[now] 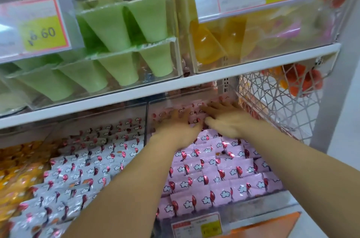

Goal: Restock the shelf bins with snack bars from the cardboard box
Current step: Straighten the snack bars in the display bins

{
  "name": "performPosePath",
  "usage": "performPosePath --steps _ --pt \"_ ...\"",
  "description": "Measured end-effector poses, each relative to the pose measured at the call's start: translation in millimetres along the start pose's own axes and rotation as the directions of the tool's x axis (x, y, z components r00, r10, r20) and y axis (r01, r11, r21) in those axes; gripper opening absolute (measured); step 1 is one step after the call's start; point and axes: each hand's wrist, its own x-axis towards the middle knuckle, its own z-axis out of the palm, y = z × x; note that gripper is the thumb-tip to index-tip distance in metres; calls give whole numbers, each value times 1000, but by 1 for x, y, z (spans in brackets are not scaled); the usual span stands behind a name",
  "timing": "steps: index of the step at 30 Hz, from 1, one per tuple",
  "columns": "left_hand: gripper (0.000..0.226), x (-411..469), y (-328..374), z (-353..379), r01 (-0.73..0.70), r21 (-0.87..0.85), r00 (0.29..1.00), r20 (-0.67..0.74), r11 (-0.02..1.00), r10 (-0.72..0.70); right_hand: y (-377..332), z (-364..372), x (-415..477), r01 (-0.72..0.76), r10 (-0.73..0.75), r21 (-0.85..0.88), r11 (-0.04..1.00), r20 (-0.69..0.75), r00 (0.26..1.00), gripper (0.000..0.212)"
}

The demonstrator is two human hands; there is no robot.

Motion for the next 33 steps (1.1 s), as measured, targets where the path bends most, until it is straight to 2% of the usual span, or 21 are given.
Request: performPosePath --steps 4,7,11,13,16,18,20,22,24,26,28,31,33 --pt "66 -2 2 2 20 10 999 -51 1000 -20 0 -4 0 -6 6 24 1000 -6 1000 48" --pt "58 -9 1 0 -17 28 996 -89 999 20 0 -8 -9 38 -34 78 996 -47 998 46" --pt "46 -37 -6 -10 -128 -160 986 -125 979 108 -4 -18 -54 123 -89 254 959 -144 986 47" --pt "48 -69 -7 -5 -183 -214 978 -138 960 155 -7 -18 -90 123 -104 174 977 -118 988 47" --pt "53 -126 -1 14 -256 -186 963 -138 949 233 -15 -8 -149 68 -68 20 997 -7 998 63" --pt "54 -157 8 29 -247 -68 966 -98 967 240 -22 6 -177 58 -57 -42 997 37 998 79" --pt "56 -171 13 42 -230 66 969 -77 971 235 -23 20 -185 71 -65 -114 991 49 997 105" --pt "57 -169 13 50 -223 139 966 -99 965 238 -17 32 -177 54 -47 -145 988 50 998 116" --pt "56 -159 12 51 -208 125 969 -105 970 222 -13 35 -163 57 -56 -119 991 15 998 105" --pt "56 -154 12 51 -207 108 972 -88 972 217 -15 36 -153 46 -46 -97 994 -3 999 73" --pt "56 -152 13 52 -214 80 973 -75 973 220 -18 37 -150 10 -12 -94 996 -23 1000 58" --pt "56 -152 10 51 -231 29 971 -60 973 232 -21 39 -153 2 -7 -60 998 -82 997 63" --pt "56 -151 6 50 -242 4 968 -62 970 242 -20 39 -152 12 -15 -20 1000 -162 987 81"
